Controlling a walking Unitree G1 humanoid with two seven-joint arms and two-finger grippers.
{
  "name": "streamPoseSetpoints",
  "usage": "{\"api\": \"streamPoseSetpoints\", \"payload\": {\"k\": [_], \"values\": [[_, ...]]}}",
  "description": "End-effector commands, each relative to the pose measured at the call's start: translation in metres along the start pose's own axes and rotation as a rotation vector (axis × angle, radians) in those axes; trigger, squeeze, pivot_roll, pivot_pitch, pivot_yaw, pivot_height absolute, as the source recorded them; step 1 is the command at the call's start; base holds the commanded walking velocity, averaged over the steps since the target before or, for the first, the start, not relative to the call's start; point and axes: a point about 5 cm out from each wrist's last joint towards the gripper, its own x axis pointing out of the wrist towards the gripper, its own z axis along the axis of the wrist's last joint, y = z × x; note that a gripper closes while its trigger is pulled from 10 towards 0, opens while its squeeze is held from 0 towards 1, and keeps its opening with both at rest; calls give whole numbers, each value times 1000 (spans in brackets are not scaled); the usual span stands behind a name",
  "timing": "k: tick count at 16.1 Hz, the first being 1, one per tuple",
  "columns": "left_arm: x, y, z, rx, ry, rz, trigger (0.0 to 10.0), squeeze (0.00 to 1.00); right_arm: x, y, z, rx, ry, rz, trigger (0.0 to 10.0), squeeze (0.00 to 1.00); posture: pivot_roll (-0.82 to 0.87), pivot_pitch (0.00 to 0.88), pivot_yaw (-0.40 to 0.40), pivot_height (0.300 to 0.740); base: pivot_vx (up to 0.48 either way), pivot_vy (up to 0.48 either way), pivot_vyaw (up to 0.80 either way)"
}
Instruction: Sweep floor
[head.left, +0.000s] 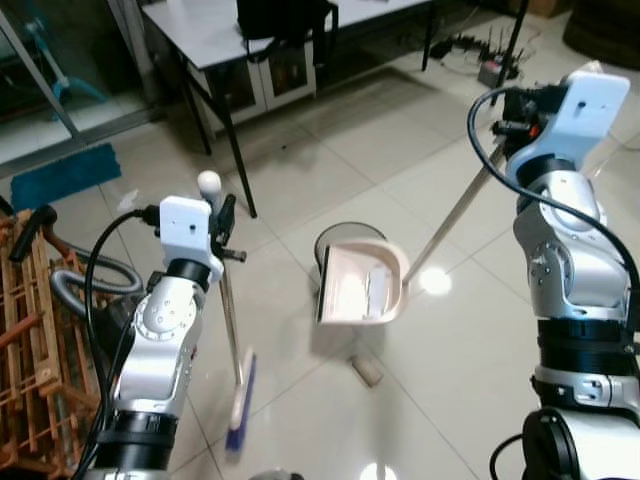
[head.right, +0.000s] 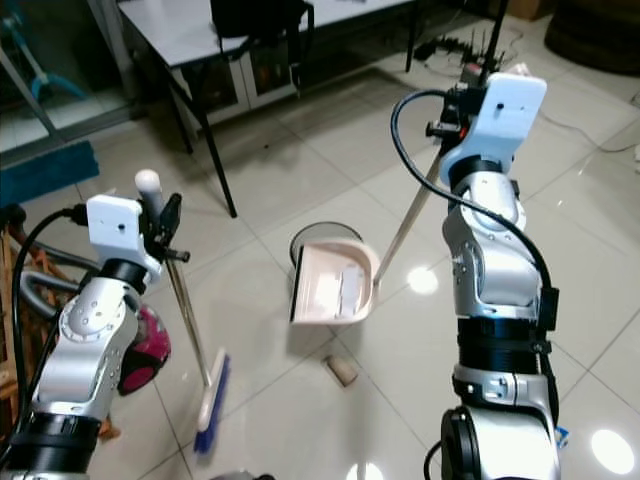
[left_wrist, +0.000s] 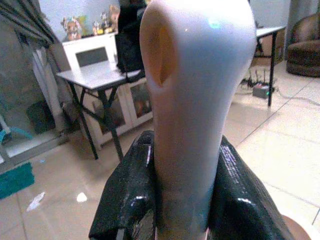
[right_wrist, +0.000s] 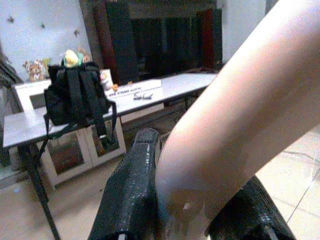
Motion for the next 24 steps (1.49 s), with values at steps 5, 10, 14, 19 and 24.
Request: {"api": "streamPoseSetpoints", "payload": {"k": [5,10,14,19,24], "values": [[-3,1,3,10,-8,21,10000,0,6,8,16,24,-75,21,10000,0,-3,0,77,740,395,0,0],[-3,-1,3,5,-4,21,10000,0,8,8,16,25,-77,24,10000,0,-3,0,75,740,398,0,0],[-2,-1,2,5,0,18,10000,0,8,8,16,29,-77,24,10000,0,-5,0,77,740,403,0,0],[-4,-3,0,4,6,12,10000,0,7,5,14,43,-73,9,10000,0,-9,0,80,740,401,0,0],[-5,-3,-2,5,12,6,10000,0,6,5,13,41,-74,4,10000,0,-9,0,83,740,399,0,0]]}}
